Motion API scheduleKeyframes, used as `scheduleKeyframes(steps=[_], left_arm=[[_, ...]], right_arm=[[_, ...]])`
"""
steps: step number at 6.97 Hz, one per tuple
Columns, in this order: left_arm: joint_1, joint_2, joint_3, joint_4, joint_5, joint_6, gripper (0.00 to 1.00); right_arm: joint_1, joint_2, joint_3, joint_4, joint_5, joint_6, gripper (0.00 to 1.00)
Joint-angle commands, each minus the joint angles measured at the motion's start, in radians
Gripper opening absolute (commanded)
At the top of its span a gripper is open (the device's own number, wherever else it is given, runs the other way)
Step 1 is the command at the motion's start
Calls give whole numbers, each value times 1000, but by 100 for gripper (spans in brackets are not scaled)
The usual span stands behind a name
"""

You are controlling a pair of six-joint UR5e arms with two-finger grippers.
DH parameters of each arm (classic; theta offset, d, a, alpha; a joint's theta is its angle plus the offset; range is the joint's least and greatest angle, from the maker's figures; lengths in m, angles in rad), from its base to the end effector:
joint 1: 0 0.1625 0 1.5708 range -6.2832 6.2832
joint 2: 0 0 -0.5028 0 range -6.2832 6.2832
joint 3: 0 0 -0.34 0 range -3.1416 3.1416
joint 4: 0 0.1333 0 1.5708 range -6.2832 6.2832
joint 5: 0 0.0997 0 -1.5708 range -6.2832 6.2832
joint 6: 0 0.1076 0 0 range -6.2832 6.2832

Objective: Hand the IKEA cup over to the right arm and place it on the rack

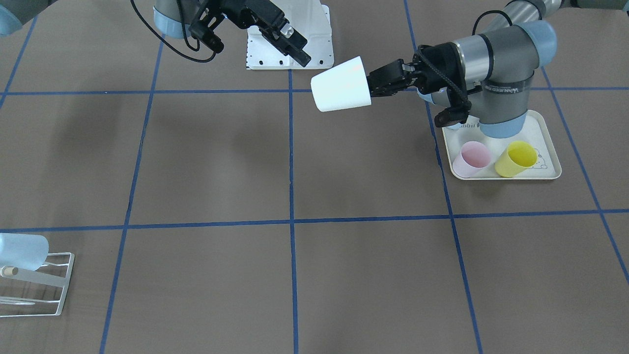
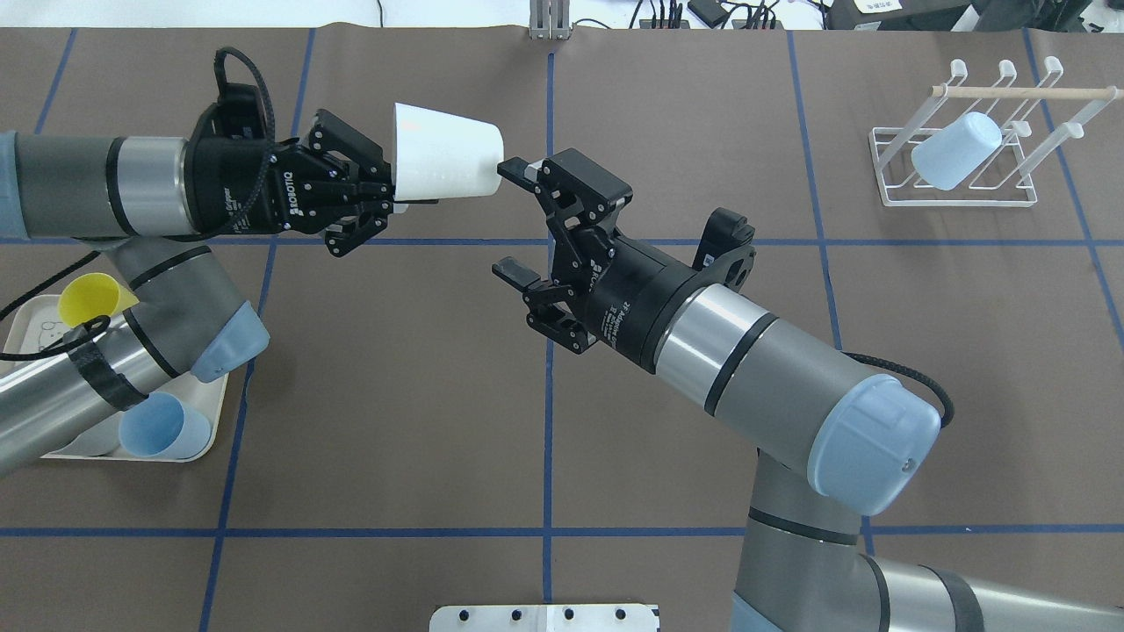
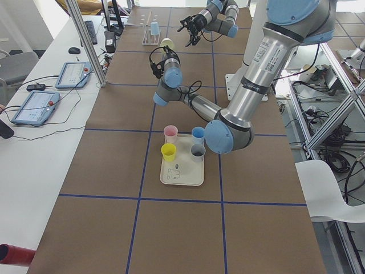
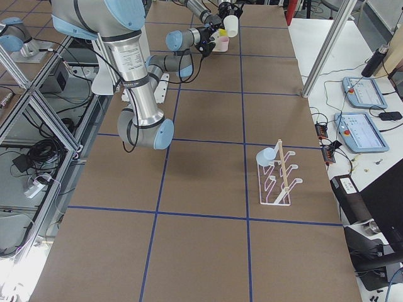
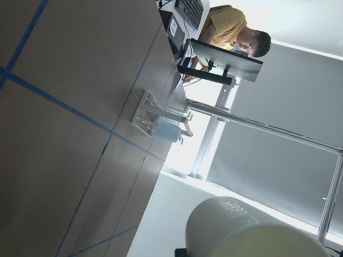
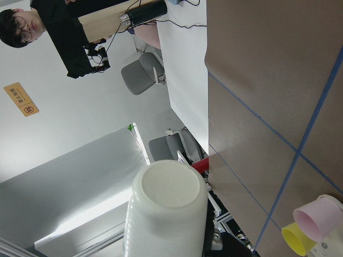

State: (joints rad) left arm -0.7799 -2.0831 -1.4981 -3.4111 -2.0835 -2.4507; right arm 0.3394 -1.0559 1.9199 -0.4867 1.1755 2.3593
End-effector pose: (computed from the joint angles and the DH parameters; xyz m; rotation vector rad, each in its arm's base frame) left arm 0.3418 -0.4513 0.3193 -0.3713 2.1645 -0.3537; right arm -0.4359 -0.3392 0.2123 -0.1866 -2.0829 1.1032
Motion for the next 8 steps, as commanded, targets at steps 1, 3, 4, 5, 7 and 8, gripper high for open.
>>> scheduleKeyframes(steps=[1, 3, 4, 5, 7, 8], left_arm=[[33, -3, -14, -4, -3, -8, 0], [39, -5, -28, -5, -4, -8, 0], [54, -5, -37, -5, -3, -8, 0], [60, -5, -42, -5, 0, -1, 0], [62, -5, -42, -7, -1, 4, 0], [62, -5, -50, -7, -1, 2, 0]], right_arm=[[13, 2, -5, -6, 0, 0, 100], [15, 2, -9, -6, 0, 0, 100], [18, 2, -10, -7, 0, 0, 100], [21, 2, -12, -6, 0, 0, 100], [23, 2, -15, -6, 0, 0, 100], [23, 2, -16, -7, 0, 0, 99]])
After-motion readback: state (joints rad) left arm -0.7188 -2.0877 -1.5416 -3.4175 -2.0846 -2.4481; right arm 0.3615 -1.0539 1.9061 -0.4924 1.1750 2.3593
